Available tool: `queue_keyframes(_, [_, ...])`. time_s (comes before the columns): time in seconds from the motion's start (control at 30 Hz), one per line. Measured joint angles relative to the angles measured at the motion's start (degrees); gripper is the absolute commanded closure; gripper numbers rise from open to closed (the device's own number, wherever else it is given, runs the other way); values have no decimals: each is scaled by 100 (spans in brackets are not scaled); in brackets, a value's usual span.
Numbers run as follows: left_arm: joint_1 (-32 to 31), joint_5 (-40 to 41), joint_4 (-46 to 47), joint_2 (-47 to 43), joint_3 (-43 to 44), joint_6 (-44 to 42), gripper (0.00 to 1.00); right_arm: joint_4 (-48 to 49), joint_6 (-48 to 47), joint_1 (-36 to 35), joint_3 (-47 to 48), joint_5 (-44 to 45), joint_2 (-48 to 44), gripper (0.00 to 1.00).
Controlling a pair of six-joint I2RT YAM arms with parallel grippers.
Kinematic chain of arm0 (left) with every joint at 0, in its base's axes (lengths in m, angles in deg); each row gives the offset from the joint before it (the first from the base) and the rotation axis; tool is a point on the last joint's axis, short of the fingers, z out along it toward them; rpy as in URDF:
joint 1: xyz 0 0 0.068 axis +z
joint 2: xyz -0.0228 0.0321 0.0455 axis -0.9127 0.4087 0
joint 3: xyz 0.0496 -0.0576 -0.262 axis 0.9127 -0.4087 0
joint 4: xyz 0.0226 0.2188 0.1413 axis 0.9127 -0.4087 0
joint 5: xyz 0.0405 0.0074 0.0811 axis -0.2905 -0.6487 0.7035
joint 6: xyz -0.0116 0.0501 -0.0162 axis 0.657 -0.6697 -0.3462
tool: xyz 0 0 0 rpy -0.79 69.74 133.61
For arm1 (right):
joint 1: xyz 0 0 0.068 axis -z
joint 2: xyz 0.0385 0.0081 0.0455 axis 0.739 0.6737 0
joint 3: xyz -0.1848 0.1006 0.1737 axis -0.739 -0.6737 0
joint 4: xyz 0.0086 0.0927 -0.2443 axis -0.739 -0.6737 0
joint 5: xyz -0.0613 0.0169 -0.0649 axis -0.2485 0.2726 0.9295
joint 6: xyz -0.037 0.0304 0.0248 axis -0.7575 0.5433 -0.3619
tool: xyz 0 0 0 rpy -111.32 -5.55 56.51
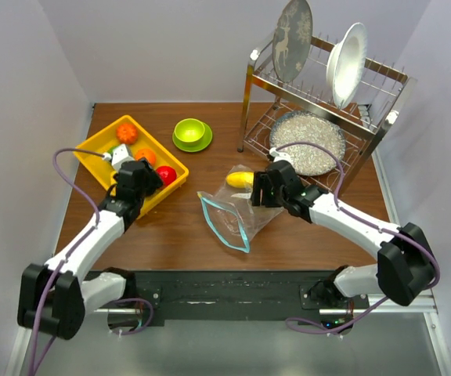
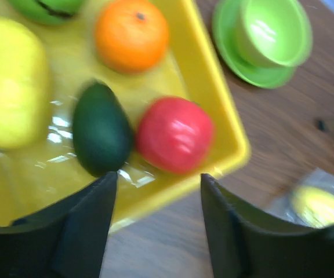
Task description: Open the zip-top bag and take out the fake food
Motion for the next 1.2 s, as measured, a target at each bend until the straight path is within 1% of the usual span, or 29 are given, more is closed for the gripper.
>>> queue_keyframes(0.07, [-341, -111, 37, -315, -153, 22, 54, -101, -55, 0, 153, 55, 57, 27])
queue_keyframes(0.13, [-846, -210, 103, -483, -293, 96, 64, -138, -92, 0, 369, 114, 175, 25])
queue_keyframes(0.23, [-1650, -339, 262, -590, -627, 297, 73, -138, -184, 0, 763, 258, 461, 22])
queue_keyframes(0.33, [-2312, -424, 411, -632, -1043, 566, 74, -136, -267, 13, 1054, 374, 750, 20])
queue_keyframes(0.4, [-2643, -452, 494, -623, -1235, 730, 74, -111, -310, 68, 1161, 389, 894, 20])
queue_keyframes(0.57, [-3338, -520, 997, -297, -1316, 1069, 76, 0, -343, 461, 1325, 184, 1279, 18])
queue_keyframes(0.67, [-3602, -538, 1340, -11, -1316, 1200, 76, 57, -354, 601, 1576, 72, 1617, 17])
queue_keyframes(0.77, [-3790, -586, 1676, 332, -1316, 1276, 76, 181, -367, 595, 1886, -66, 2006, 17])
queue_keyframes(0.9, [-3845, -621, 2055, 852, -1296, 1309, 76, 304, -442, 577, 2253, -129, 2487, 17])
queue_keyframes(1.0, [-3853, -623, 2286, 1215, -1237, 1307, 77, 337, -492, 564, 2444, -111, 2767, 20])
queue_keyframes(1.1, [-3853, -616, 2457, 1582, -1093, 1290, 78, 337, -549, 562, 2507, -109, 2918, 28])
queue_keyframes(1.13, [-3853, -614, 2496, 1705, -1032, 1263, 79, 330, -566, 560, 2507, -107, 2946, 35])
queue_keyframes(1.2, [-3856, -612, 2562, 1945, -907, 1246, 80, 308, -608, 549, 2507, -85, 2975, 44])
